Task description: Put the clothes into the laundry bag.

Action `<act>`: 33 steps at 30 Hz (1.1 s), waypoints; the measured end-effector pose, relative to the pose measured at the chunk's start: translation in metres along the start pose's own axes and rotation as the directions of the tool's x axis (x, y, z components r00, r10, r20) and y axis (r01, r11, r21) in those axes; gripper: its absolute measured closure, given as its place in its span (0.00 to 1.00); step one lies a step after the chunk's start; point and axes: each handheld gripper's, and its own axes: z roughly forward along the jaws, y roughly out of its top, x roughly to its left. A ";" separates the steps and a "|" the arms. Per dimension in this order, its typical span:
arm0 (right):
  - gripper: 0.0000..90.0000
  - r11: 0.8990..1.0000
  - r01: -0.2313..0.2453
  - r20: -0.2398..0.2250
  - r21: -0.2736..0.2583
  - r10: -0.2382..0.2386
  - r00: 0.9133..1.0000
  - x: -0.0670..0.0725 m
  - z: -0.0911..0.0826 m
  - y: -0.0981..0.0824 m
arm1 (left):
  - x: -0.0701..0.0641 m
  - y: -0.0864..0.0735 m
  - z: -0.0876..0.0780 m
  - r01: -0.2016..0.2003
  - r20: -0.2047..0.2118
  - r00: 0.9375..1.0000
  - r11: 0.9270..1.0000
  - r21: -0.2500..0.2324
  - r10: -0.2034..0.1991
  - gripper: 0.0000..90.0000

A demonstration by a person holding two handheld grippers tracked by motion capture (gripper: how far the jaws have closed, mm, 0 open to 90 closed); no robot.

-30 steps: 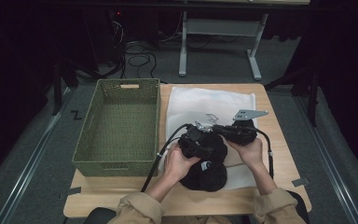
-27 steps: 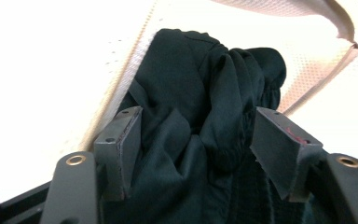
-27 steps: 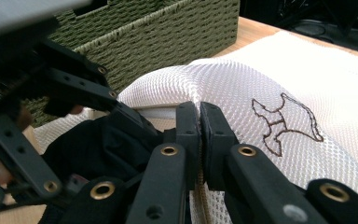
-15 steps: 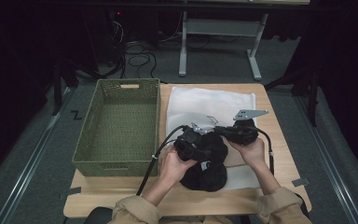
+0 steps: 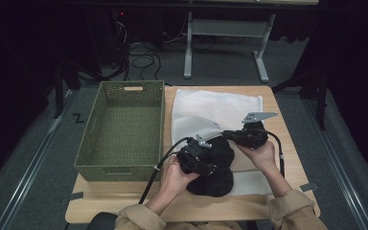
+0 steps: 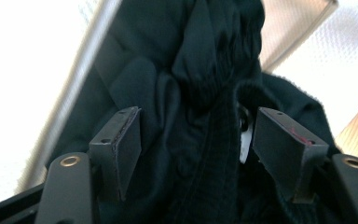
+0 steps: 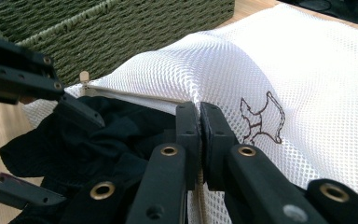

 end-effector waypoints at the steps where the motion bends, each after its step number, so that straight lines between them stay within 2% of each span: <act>1: 0.98 1.000 0.000 -0.001 -0.001 0.000 1.000 0.000 0.000 -0.001 | -0.001 -0.004 0.001 0.001 -0.002 1.000 1.000 0.003 -0.001 0.36; 7: 0.98 1.000 0.001 0.007 0.006 -0.001 1.000 0.002 0.001 -0.003 | -0.002 -0.020 0.004 0.044 0.014 0.999 0.999 -0.003 -0.044 0.35; 9: 0.98 1.000 0.007 0.019 -0.002 -0.007 1.000 0.004 0.002 -0.001 | -0.003 -0.025 0.006 0.036 0.007 0.999 0.999 0.006 -0.036 0.35; 12: 0.98 1.000 0.011 0.030 -0.007 -0.011 1.000 0.008 0.003 -0.002 | -0.006 -0.031 0.016 0.009 -0.019 1.000 0.999 0.052 -0.008 0.36; 15: 0.98 1.000 0.002 0.022 -0.021 -0.001 1.000 0.008 0.004 -0.006 | -0.004 -0.033 0.026 0.040 -0.027 0.999 0.997 0.067 -0.039 0.37; 18: 0.98 1.000 -0.007 0.022 -0.007 0.007 1.000 0.006 0.005 -0.011 | -0.003 -0.035 0.031 0.059 -0.027 0.998 0.996 0.066 -0.057 0.39; 21: 0.98 1.000 -0.003 0.026 0.004 0.003 1.000 0.007 0.004 -0.012 | -0.003 -0.036 0.036 0.031 -0.051 0.998 0.996 0.081 -0.027 0.45; 26: 0.98 1.000 -0.004 0.030 0.007 0.003 1.000 0.009 0.006 -0.011 | -0.007 -0.037 0.037 -0.024 -0.104 0.994 0.995 0.100 0.035 0.57; 33: 0.98 1.000 0.014 0.039 0.017 -0.015 0.999 0.011 0.013 -0.010 | -0.008 -0.038 0.037 -0.063 -0.116 0.990 0.994 0.094 0.074 0.81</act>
